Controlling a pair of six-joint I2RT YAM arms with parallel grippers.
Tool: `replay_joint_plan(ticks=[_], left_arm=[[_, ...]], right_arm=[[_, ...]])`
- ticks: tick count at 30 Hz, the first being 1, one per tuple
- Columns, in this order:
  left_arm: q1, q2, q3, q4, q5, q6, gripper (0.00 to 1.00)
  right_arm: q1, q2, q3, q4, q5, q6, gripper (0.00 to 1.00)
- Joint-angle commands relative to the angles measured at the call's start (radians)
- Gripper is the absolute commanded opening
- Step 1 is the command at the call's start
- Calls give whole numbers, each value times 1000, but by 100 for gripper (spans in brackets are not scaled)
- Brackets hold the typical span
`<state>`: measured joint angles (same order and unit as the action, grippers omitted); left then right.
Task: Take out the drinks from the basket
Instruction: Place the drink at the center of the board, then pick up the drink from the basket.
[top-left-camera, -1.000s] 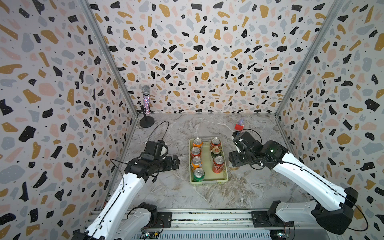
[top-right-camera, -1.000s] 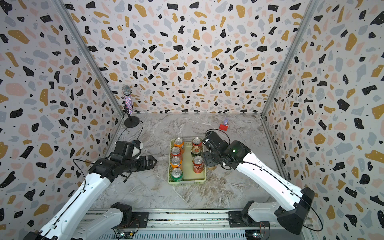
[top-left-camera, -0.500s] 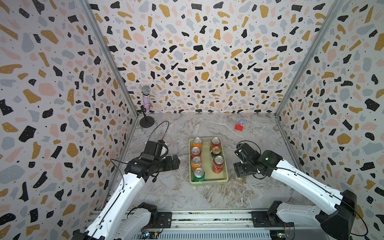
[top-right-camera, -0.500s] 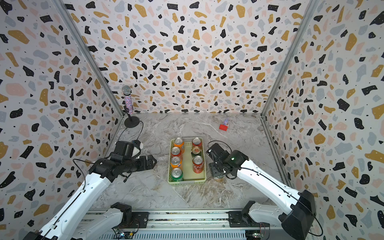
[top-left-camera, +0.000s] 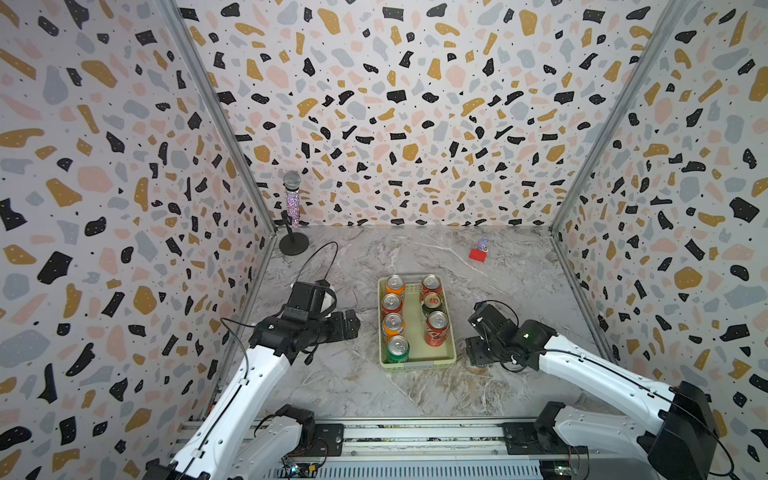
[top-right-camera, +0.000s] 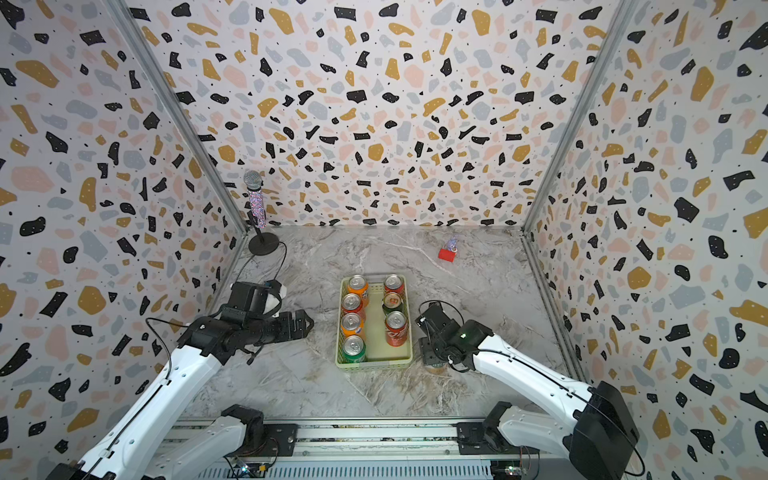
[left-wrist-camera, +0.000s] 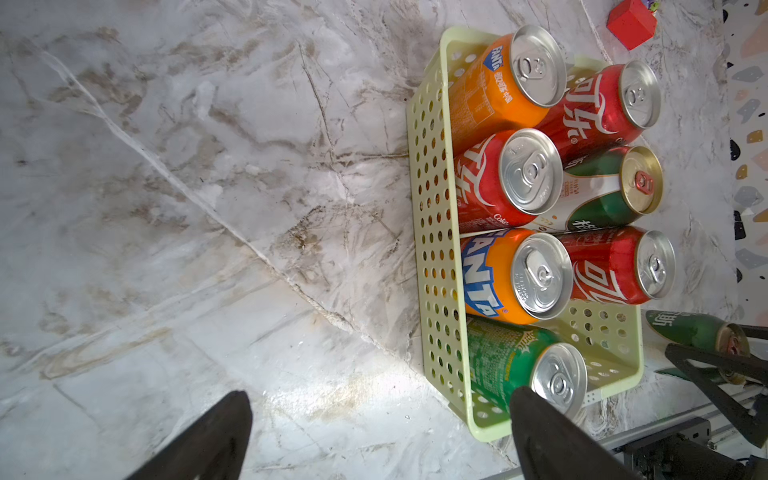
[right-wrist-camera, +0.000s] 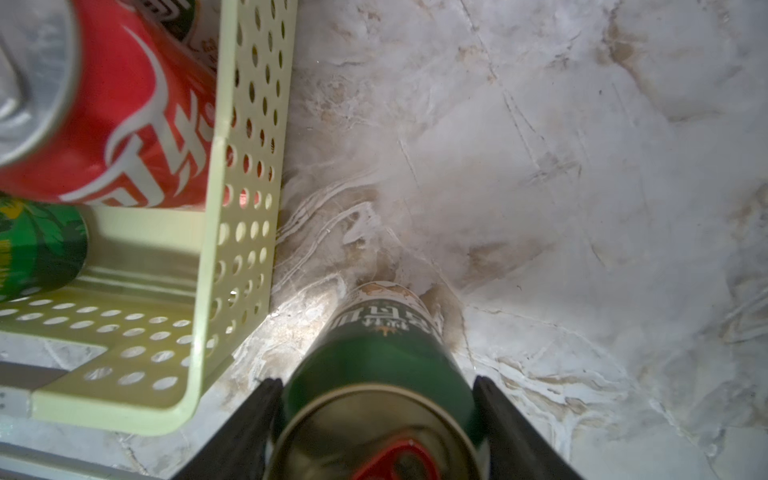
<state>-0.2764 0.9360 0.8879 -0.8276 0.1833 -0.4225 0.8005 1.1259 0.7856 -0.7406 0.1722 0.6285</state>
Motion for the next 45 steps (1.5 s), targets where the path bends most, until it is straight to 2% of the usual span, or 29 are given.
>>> replay_joint_plan(ticks=[1,4,7,11,15,28,36,41,45], left_arm=[[-2,-7,-13,29,13,-1,100],[-2,-7,-14,30,13,-1,100],[-3,-9,-13,29,14,-2,100],[-2,-7,-15,30,18,-2,100],[-3,-6,-14,30,22,-2,100],[-4,-11,-13,31,18,0,100],[-3,-66,-22,48,42,-12,100],[-3,-57,-16,50,27,-24,100],[-3,-18,-25,59,39,-29,100]], right_arm=[[-1,-38,-8,68,13,22,0],[-1,-47,-35,82,15,22,0],[-2,-59,-51,85,16,22,5],[-1,-80,-62,78,5,21,44],[-1,-102,-68,71,9,7,68],[-1,-201,13,-49,67,-49,100],[-1,-187,183,-79,20,-156,100],[-1,-55,320,-95,-32,-196,99],[-1,86,399,-121,-75,-201,90]])
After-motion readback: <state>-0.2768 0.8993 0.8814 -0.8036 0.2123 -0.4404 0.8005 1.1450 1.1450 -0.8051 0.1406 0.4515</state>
